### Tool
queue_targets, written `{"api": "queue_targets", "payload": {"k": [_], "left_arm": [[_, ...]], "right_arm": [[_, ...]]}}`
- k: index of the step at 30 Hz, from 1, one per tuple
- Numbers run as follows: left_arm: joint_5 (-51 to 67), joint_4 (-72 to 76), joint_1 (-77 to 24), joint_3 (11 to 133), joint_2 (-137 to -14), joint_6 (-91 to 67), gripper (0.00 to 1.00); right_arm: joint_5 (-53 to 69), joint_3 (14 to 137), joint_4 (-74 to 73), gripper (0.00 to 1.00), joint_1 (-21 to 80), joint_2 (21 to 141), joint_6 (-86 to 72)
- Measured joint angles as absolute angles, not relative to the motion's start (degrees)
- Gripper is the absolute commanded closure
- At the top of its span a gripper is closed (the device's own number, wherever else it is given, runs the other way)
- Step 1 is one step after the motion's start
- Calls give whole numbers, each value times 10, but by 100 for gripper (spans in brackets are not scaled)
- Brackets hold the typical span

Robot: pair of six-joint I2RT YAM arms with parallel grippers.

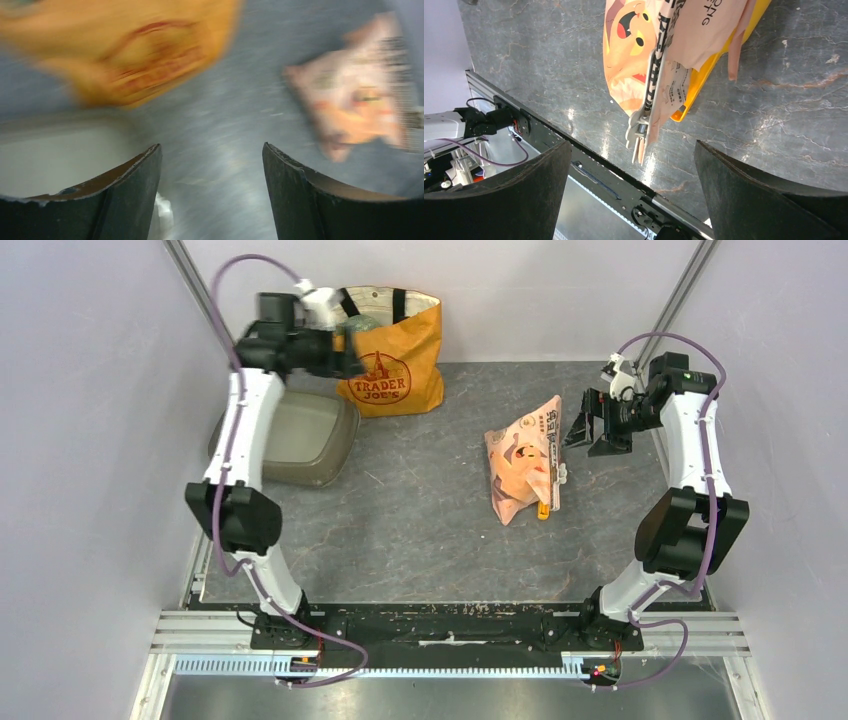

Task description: Fill the litter box with clean litter

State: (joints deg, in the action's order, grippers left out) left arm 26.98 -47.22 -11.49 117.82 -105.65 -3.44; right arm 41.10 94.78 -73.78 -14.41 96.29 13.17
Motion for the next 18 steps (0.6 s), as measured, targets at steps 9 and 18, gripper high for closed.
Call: {"api": "queue_targets", "payload": {"k": [9, 18], "left_arm": [[152, -579, 114, 1182, -1134, 213, 54], [66, -584, 118, 1182, -1259, 331, 69]], "right_arm": [[398, 951, -728, 1, -140, 963, 117], [391, 951, -728, 1, -137, 963, 115]]}}
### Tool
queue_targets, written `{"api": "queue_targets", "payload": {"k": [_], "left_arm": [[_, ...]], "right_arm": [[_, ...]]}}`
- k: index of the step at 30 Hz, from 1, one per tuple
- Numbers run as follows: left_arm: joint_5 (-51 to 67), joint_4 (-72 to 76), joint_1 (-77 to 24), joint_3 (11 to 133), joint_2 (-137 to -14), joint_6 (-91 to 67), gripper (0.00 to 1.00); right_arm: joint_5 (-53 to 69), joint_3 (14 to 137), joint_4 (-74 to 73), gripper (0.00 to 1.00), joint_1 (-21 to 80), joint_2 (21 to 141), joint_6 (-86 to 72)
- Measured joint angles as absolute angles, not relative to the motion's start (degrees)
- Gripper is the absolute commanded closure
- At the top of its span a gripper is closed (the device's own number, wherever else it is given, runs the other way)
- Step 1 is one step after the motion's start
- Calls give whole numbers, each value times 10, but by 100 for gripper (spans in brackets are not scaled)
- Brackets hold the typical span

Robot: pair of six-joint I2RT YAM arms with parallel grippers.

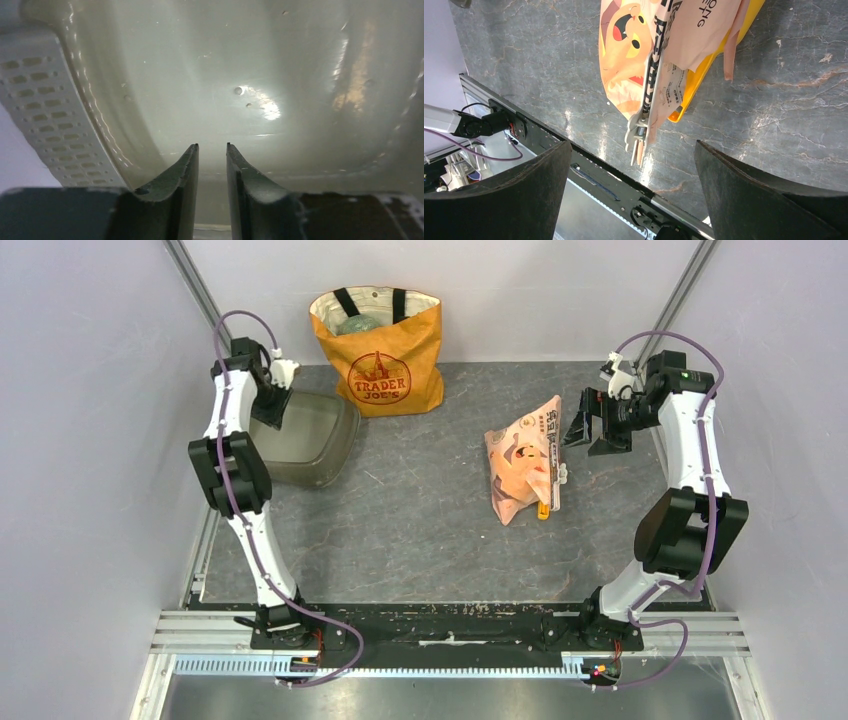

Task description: Fill the litter box with clean litter

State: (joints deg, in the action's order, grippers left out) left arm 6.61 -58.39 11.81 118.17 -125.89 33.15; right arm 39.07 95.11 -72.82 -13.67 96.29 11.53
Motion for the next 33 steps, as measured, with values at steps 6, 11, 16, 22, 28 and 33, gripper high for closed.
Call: {"api": "queue_targets", "payload": {"k": [6, 11, 16, 22, 28, 33], "left_arm": [[26, -592, 115, 1163, -1276, 405, 73], [0, -602, 111, 1110, -1276, 442, 77], [-6, -614, 99, 1058, -1276, 455, 79], [-14, -616, 84, 1010, -1275, 459, 83], [3, -618, 76, 957, -1244, 454, 85], [45, -631, 72, 913, -1218, 414, 88]], "right_arm": [[389, 951, -728, 1, -136, 963, 114], [390, 951, -728, 1, -136, 963, 109], [390, 951, -728, 1, -136, 963, 109], [390, 951, -728, 1, -136, 963, 109], [390, 951, -728, 1, -136, 963, 109], [390, 952, -727, 1, -136, 963, 109]]}}
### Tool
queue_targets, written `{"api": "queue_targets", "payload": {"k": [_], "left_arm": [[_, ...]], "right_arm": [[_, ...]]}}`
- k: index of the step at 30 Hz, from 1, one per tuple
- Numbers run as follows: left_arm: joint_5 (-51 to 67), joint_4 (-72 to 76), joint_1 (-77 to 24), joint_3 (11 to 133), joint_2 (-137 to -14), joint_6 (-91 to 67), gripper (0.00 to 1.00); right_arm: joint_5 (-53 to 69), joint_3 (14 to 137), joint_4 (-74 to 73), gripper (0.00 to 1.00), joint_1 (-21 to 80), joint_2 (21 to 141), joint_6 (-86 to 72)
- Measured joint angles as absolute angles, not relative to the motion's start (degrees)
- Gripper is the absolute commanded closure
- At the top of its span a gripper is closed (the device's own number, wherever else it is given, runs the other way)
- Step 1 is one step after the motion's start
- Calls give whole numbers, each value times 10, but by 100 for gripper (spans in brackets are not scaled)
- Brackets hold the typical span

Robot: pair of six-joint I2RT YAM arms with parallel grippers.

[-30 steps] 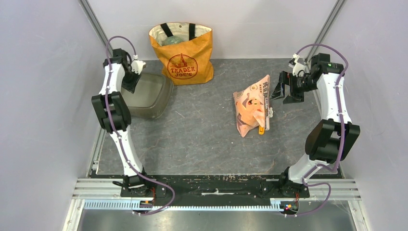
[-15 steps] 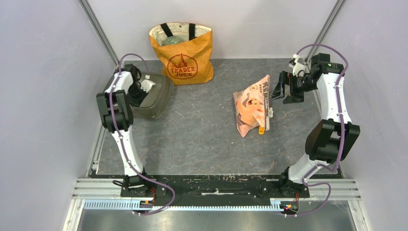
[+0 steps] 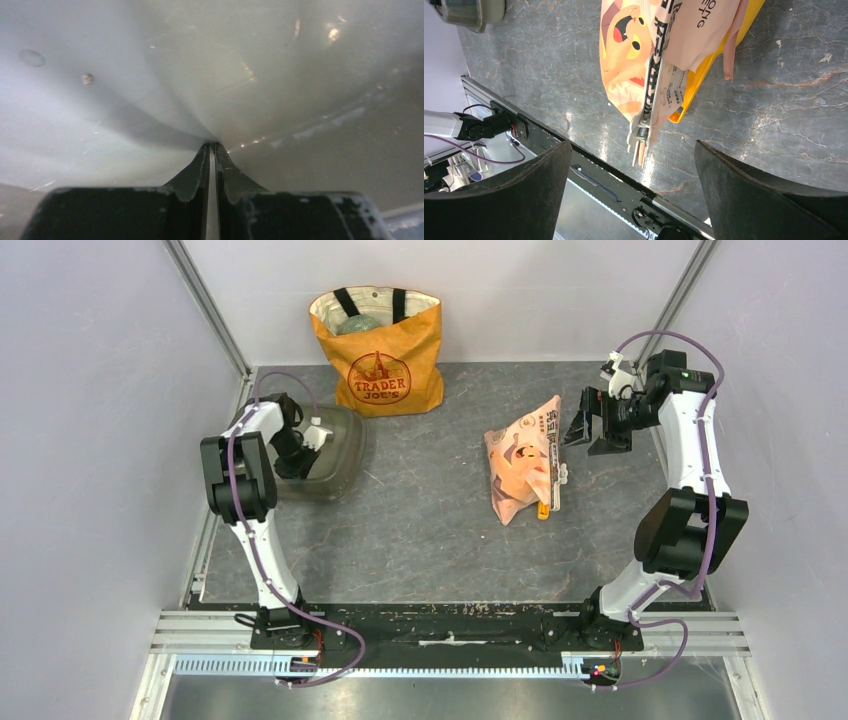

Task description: Fill the litter box with clean litter

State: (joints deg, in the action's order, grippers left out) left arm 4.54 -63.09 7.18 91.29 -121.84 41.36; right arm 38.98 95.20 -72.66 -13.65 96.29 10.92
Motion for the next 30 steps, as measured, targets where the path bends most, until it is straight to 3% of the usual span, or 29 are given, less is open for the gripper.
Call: {"api": "queue_targets", "payload": {"k": [15, 24, 30], "left_arm": [[197, -584, 37, 717, -1101, 207, 92], [191, -519, 27, 665, -994, 100, 73], [170, -479, 33, 662, -908, 95, 45]], "right_arm": [[392, 956, -725, 1, -136, 963, 109], [392, 956, -724, 1, -136, 963, 106], [392, 956, -724, 1, -136, 963, 106]]}}
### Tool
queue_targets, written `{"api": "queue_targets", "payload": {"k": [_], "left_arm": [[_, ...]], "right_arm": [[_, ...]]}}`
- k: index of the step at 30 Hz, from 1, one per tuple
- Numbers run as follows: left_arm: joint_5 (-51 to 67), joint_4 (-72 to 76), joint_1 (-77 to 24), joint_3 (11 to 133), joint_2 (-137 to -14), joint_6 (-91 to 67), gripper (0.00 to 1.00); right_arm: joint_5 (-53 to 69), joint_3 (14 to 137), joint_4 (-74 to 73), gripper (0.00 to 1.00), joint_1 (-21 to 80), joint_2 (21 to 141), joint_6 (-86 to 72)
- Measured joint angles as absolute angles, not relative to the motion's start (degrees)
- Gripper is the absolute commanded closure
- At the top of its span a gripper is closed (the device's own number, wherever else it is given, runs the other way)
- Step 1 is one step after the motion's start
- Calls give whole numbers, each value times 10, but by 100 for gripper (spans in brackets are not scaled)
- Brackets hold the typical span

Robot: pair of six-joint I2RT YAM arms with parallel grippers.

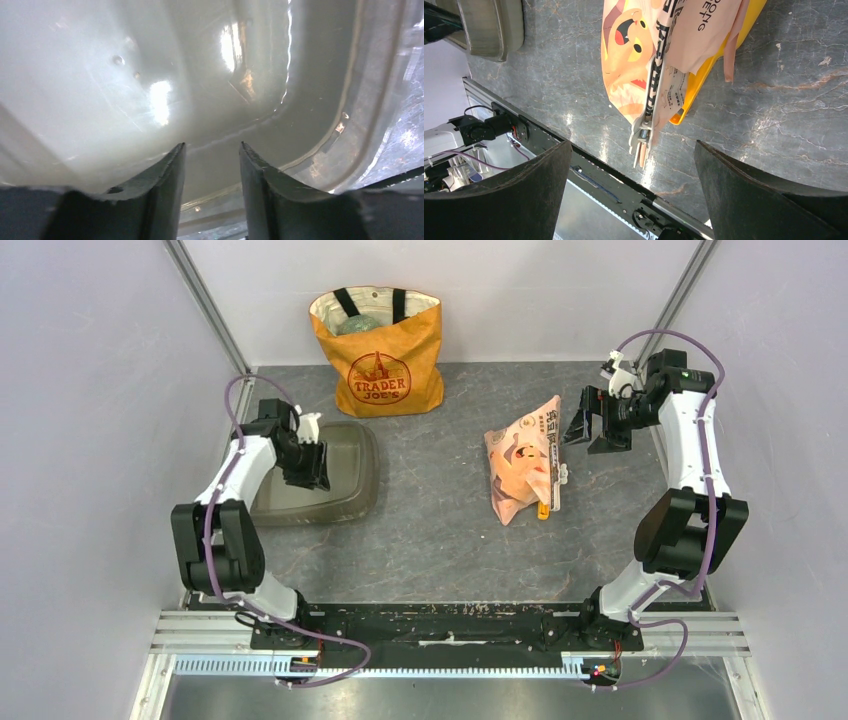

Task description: Fill the litter box with clean litter

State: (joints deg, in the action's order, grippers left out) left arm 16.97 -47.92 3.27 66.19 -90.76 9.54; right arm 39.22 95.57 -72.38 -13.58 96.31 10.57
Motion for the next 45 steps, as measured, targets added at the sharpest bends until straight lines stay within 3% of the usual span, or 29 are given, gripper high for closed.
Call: {"api": "queue_targets", "payload": {"k": [5, 9, 18, 31, 45], "left_arm": [[196, -503, 38, 732, -883, 135, 17], [201, -555, 61, 822, -892, 186, 15], [178, -600, 205, 1050, -1034, 251, 21], [181, -596, 210, 1282, -1258, 247, 34], [164, -580, 210, 1274, -1317, 228, 40]], "right_arm": [[392, 956, -723, 1, -129, 963, 107], [392, 959, -722, 1, -110, 959, 107], [387, 969, -711, 1, -35, 927, 116], [384, 980, -651, 8, 122, 928, 90], [322, 1107, -538, 22, 379, 1079, 42]]}}
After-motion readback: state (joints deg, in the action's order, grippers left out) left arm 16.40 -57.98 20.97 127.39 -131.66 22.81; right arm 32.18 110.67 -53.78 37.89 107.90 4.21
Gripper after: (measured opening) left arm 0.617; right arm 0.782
